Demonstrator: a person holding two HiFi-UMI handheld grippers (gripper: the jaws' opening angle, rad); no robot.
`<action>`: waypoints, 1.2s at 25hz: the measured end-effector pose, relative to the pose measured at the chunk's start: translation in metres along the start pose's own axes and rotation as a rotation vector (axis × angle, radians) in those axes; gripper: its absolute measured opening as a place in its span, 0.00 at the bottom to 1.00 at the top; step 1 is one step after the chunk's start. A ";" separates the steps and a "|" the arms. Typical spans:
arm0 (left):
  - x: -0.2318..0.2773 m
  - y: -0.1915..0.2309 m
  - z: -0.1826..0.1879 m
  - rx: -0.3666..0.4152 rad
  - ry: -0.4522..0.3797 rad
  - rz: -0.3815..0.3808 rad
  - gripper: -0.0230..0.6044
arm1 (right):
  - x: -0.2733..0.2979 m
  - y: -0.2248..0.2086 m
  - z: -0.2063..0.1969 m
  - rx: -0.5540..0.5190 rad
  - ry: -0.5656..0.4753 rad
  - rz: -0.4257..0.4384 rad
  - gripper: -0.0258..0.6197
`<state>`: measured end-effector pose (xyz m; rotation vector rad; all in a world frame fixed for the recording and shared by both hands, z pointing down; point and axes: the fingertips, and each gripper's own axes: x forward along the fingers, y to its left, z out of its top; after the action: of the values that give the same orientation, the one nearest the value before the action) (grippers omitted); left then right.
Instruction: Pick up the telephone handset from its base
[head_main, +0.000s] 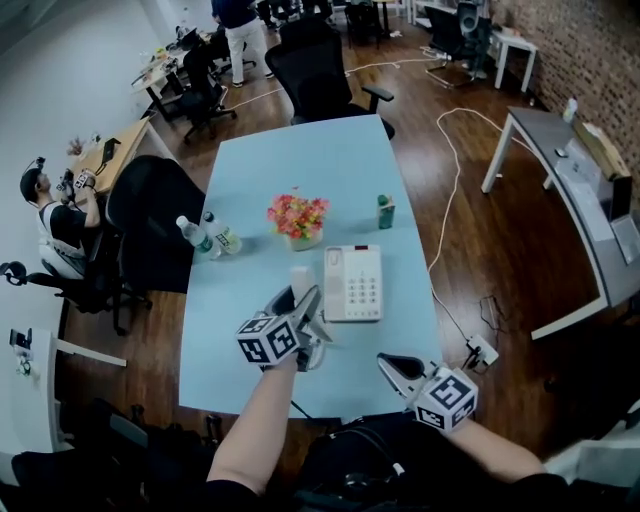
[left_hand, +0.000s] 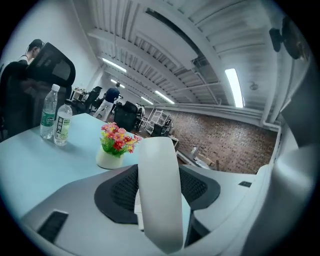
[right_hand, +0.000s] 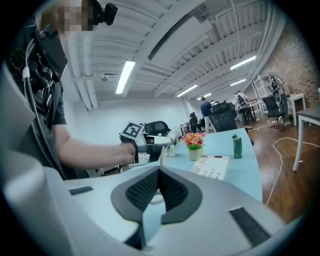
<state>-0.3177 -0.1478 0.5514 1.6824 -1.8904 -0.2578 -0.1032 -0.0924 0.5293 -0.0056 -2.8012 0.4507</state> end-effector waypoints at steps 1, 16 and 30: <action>-0.013 -0.004 0.001 -0.013 -0.015 -0.018 0.42 | 0.002 0.006 0.000 -0.004 -0.004 0.007 0.07; -0.162 -0.008 -0.015 -0.050 -0.106 -0.064 0.42 | 0.023 0.062 -0.009 -0.050 -0.002 0.052 0.07; -0.197 0.001 0.009 -0.073 -0.190 -0.065 0.42 | 0.033 0.078 -0.014 -0.102 0.038 0.066 0.06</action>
<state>-0.3178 0.0379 0.4860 1.7234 -1.9383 -0.5232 -0.1344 -0.0119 0.5274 -0.1274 -2.7900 0.3193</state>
